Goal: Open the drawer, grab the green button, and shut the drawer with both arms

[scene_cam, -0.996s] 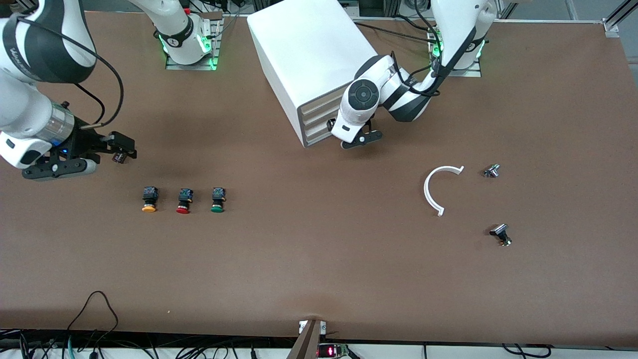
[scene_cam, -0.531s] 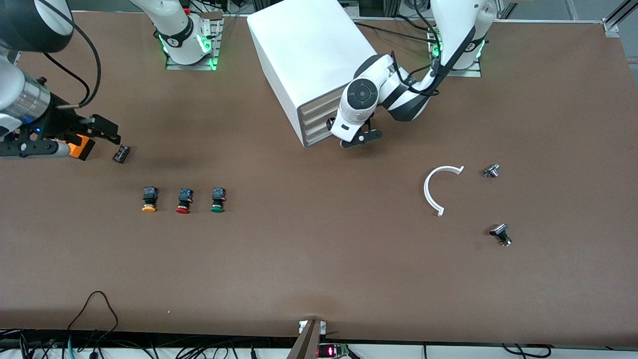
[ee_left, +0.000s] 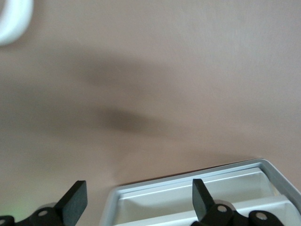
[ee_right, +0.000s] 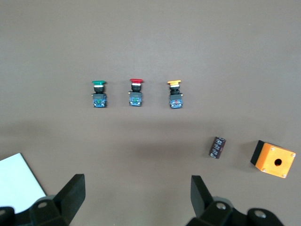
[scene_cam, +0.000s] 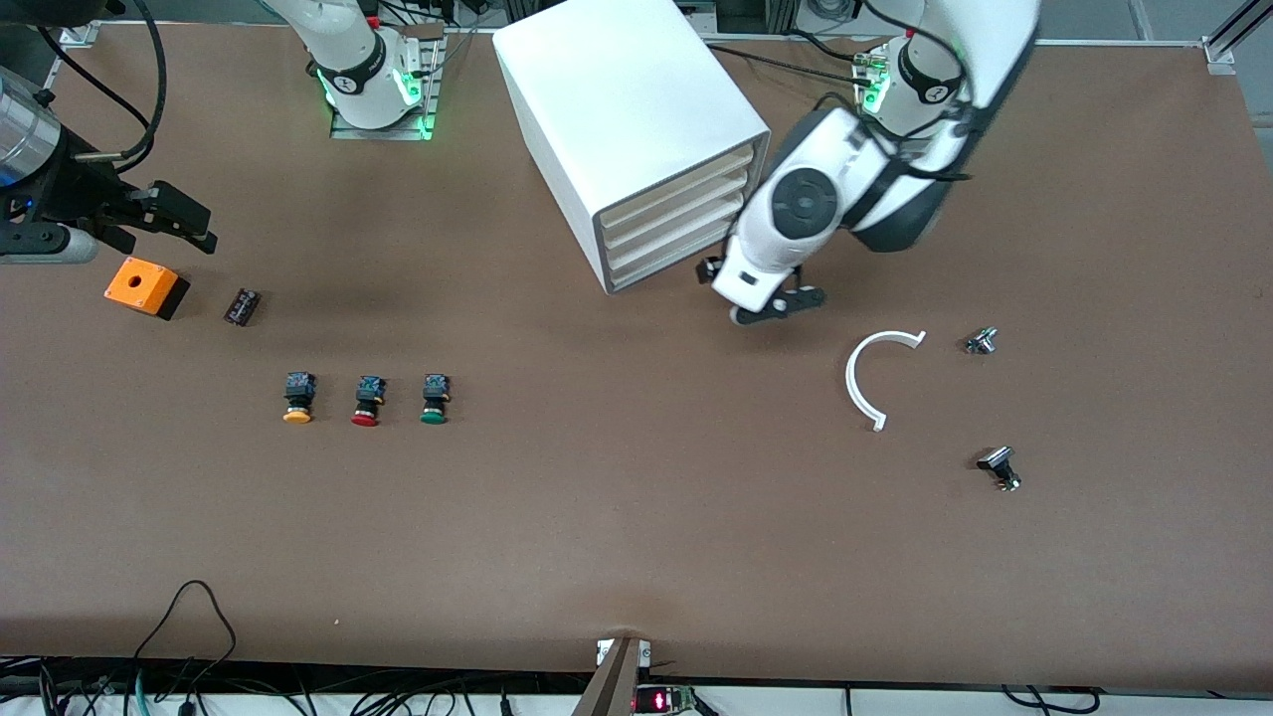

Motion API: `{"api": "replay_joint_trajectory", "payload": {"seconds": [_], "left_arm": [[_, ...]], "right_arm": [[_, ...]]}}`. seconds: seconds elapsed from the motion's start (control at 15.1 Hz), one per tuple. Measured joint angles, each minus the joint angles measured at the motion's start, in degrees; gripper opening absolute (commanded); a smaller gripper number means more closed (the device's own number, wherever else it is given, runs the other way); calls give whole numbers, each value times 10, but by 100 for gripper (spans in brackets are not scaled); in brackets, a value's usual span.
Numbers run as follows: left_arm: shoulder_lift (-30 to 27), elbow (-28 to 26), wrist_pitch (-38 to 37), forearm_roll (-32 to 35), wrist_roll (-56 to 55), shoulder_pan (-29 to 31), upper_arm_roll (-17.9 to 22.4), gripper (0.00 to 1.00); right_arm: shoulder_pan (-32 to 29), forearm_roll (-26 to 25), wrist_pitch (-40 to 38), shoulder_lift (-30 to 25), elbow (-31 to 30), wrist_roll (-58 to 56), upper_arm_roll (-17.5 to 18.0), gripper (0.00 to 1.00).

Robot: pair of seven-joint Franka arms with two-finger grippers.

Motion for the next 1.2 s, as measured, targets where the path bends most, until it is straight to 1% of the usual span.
{"api": "replay_joint_trajectory", "payload": {"seconds": [0.13, 0.27, 0.46, 0.66, 0.73, 0.86, 1.0, 1.06, 1.2], "left_arm": [[-18, 45, -70, 10, 70, 42, 1, 99], [-28, 83, -114, 46, 133, 77, 2, 99], [-35, 136, -149, 75, 226, 112, 2, 99], [-38, 182, -163, 77, 331, 148, 4, 99], [-41, 191, -166, 77, 365, 159, 11, 99], [-51, 200, -168, 77, 433, 170, 37, 99], [-70, 201, -169, 77, 486, 167, 76, 99], [-81, 201, -170, 76, 509, 157, 103, 99], [-108, 194, -174, 69, 532, 114, 170, 99]], "right_arm": [[1, -4, 0, 0, 0, 0, 2, 99], [5, -4, 0, -1, 0, 0, 3, 99], [6, -4, -2, -4, 0, 0, 6, 99], [6, -7, -3, -6, 0, 0, 6, 99], [6, -11, -3, -6, 0, 0, 7, 99], [6, -15, -3, -6, 0, 0, 7, 99], [6, -15, -3, -6, 0, 0, 8, 99], [6, -16, -3, -6, 1, 0, 9, 99], [7, -16, -4, -7, 7, 0, 10, 99]]}}
